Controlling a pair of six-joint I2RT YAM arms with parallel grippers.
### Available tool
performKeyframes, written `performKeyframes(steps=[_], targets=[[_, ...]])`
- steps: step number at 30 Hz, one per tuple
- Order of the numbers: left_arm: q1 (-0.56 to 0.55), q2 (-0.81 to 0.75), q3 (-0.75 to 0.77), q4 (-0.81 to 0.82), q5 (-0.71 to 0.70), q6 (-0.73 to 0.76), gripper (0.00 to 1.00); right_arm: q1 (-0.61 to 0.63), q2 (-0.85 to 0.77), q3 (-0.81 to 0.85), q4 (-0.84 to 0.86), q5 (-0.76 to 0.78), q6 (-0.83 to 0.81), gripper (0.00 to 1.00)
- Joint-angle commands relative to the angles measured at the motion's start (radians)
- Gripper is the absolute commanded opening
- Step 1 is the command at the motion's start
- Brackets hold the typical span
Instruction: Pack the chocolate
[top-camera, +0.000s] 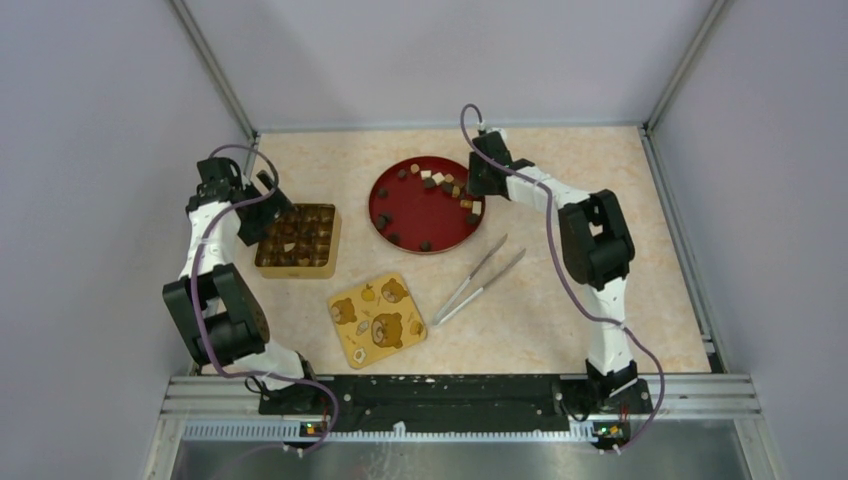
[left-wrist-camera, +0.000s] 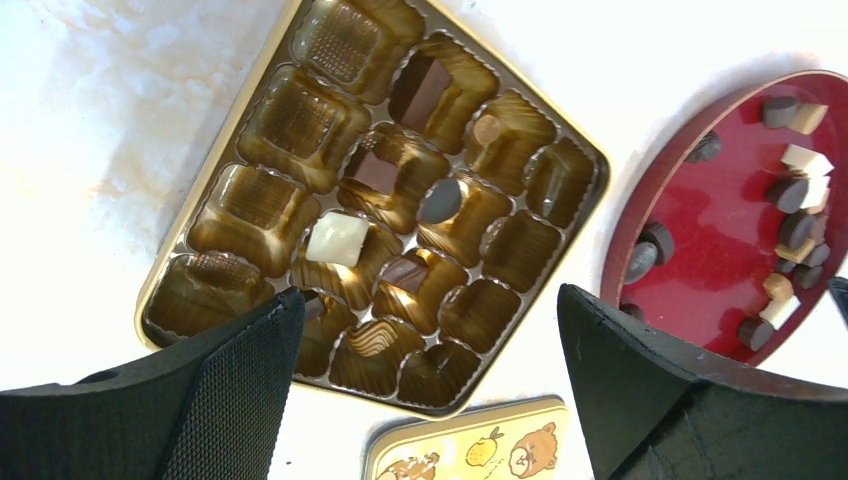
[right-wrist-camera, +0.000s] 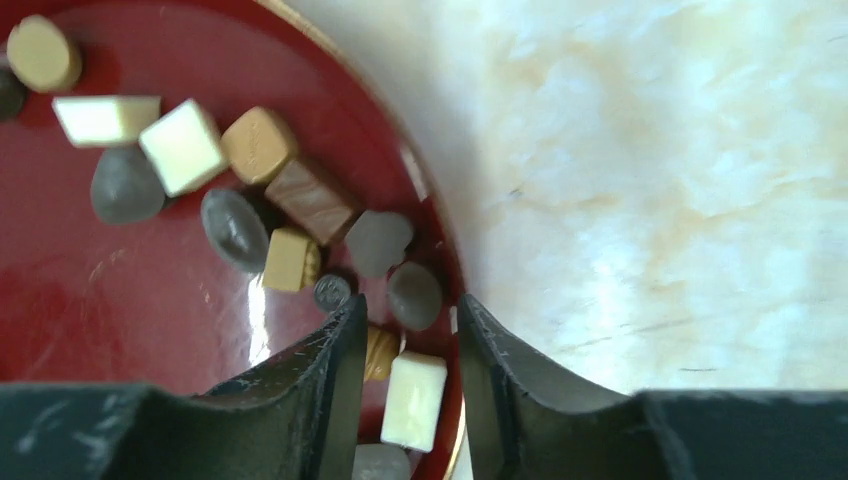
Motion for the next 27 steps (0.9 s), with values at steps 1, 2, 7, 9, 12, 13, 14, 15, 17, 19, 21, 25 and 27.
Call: performKeyframes(steps=[1,2,7,9,12,13,14,15,17,19,21,25,27], targets=[[0.012,0.034,0.021,0.015,-0.006,-0.015,0.99,-0.024,-0.047,0.079,-0.012,0.034,-0.021,0.39],[0.012,0.033,0.017,0.020,-0.002,-0.014,0.99,-0.029,-0.047,0.078,-0.008,0.021,-0.020,0.39],[0.012,0.029,0.015,0.017,-0.009,-0.009,0.99,-0.039,-0.047,0.064,0.016,0.011,-0.020,0.38],[0.012,0.028,0.015,0.014,-0.011,-0.006,0.99,-0.044,-0.040,0.065,0.016,0.016,-0.021,0.38],[0.012,0.023,0.010,0.015,-0.008,-0.002,0.99,-0.056,-0.019,0.076,0.008,0.020,-0.023,0.37],[0.012,0.022,0.008,0.017,-0.008,-0.002,0.99,-0.059,-0.009,0.084,0.005,0.020,-0.024,0.36],[0.011,0.022,0.008,0.016,-0.007,-0.001,0.99,-0.064,0.000,0.091,0.001,0.017,-0.024,0.35],[0.012,0.022,0.005,0.015,-0.005,0.000,0.99,-0.067,0.014,0.100,-0.003,0.013,-0.025,0.34],[0.012,0.021,0.002,0.015,-0.004,0.001,0.99,-0.070,0.040,0.123,-0.018,0.008,-0.030,0.31],[0.012,0.019,0.000,0.014,-0.001,0.003,0.99,-0.073,0.058,0.137,-0.026,0.000,-0.035,0.29],[0.012,0.016,-0.003,0.013,0.000,0.006,0.99,-0.078,0.070,0.141,-0.021,-0.024,-0.035,0.27],[0.012,0.014,0.001,0.005,-0.015,0.011,0.99,-0.091,0.090,0.150,-0.022,-0.057,-0.024,0.27],[0.012,0.014,0.001,0.003,-0.018,0.012,0.99,-0.097,0.097,0.154,-0.022,-0.072,-0.023,0.28]])
